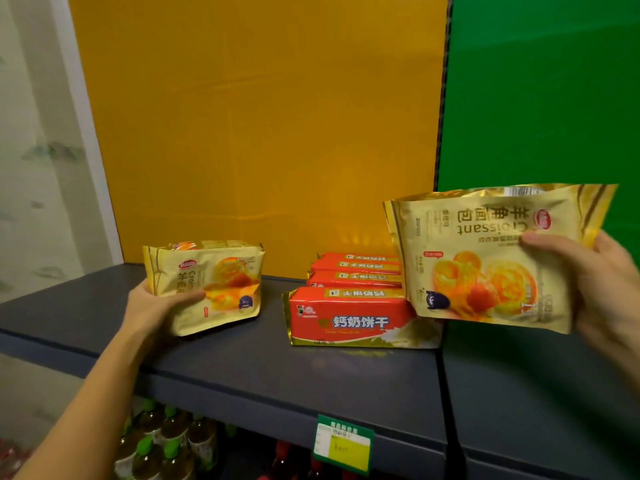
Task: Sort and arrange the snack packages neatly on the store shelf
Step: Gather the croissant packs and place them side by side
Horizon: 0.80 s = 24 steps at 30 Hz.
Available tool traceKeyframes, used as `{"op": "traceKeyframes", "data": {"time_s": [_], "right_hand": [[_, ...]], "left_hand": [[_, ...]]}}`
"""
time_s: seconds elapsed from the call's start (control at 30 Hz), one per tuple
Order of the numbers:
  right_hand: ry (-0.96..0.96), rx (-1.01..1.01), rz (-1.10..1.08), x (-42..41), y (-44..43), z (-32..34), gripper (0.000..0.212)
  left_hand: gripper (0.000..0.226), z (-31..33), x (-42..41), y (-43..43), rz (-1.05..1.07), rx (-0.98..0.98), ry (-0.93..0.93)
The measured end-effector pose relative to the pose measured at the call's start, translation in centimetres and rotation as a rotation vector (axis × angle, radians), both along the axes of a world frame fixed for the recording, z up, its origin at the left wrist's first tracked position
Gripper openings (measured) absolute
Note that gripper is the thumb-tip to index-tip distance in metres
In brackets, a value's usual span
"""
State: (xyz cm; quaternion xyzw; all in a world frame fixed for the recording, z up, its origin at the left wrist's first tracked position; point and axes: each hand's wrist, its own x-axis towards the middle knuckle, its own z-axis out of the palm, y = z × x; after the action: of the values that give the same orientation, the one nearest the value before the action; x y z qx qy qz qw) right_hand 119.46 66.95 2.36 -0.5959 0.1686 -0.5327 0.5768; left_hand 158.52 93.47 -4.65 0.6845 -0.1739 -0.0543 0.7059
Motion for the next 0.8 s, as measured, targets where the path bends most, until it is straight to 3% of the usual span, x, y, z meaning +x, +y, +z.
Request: {"op": "traceKeyframes", "data": {"time_s": [0.07,0.2,0.37,0.5,0.67,0.8], "right_hand": [[-0.02,0.012,-0.018,-1.1,-0.4,-0.1,0.03],[-0.074,0.034,-0.084,-4.7,-1.2,0.2,0.027],[-0.133,0.005,-0.183,-12.6,-1.6,0.7,0.022],[-0.135,-0.018,-0.316,-22.0,-1.9,0.9,0.04],[-0.152,-0.006,-0.523,-35.7,-1.6,0.3,0.048],[-0.129,0.011,-0.669,-46.1,-0.6,-1.3,0.043]], "left_hand": [[0.053,1.3,-0.8,0.4,0.036,-0.003,-0.083],[0.068,5.6,-2.9,0.6,0.147,-0.092,-0.262],[0.073,9.3,-6.4,-3.4,0.007,-0.198,-0.31],[0.047,10.7,-19.9,-11.0,-0.225,-0.274,-0.318],[0.072,9.3,-35.9,-19.1,-0.546,-0.32,-0.308],[0.045,6.5,-46.7,-24.4,-0.721,-0.329,-0.21]]}}
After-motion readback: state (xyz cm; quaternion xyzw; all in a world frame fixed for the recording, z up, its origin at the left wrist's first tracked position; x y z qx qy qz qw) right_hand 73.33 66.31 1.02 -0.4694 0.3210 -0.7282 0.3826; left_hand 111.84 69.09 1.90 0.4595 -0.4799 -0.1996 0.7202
